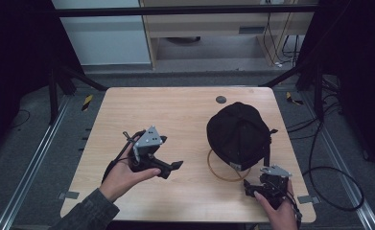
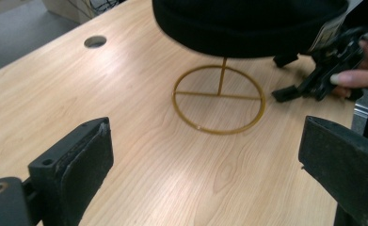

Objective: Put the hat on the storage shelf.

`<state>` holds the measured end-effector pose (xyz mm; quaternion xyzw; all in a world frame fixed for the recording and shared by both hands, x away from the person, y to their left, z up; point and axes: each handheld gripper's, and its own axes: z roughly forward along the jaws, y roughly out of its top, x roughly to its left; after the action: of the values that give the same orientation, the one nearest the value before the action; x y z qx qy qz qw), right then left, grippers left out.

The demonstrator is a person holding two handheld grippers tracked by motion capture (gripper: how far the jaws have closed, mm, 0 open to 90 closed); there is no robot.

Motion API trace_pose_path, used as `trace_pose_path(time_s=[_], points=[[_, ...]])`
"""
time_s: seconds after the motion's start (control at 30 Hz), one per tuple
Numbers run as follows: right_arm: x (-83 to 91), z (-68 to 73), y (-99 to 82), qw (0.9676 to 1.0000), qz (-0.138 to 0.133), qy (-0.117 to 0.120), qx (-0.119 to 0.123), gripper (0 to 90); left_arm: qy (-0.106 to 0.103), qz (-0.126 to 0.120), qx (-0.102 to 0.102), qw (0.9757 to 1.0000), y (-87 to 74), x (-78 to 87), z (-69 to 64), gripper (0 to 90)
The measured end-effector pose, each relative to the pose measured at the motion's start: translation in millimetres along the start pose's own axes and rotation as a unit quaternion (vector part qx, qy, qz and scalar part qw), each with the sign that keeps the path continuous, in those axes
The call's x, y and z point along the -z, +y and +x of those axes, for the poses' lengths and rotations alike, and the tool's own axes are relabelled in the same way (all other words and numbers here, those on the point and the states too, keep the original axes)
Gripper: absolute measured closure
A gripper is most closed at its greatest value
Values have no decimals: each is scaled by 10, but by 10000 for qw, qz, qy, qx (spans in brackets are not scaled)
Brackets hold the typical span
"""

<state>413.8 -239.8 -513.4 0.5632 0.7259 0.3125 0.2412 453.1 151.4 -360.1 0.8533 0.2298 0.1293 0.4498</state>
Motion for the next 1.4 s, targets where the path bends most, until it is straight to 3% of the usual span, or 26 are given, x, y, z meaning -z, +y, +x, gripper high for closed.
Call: trace_pose_path(time_s=[0.33, 0.7, 1.03, 1.4], points=[[1, -2, 0, 10000, 5, 3, 14, 3, 121, 127, 200, 9996, -314, -36, 102, 36], [1, -2, 0, 10000, 5, 2, 15, 4, 297, 298, 286, 9987, -561, -84, 205, 39], [1, -2, 0, 10000, 4, 2, 14, 3, 585, 539, 287, 9964, -806, -103, 353, 42], [1, -2, -1, 10000, 5, 2, 14, 4, 731, 813, 290, 9936, -1077, -146, 480, 42]])
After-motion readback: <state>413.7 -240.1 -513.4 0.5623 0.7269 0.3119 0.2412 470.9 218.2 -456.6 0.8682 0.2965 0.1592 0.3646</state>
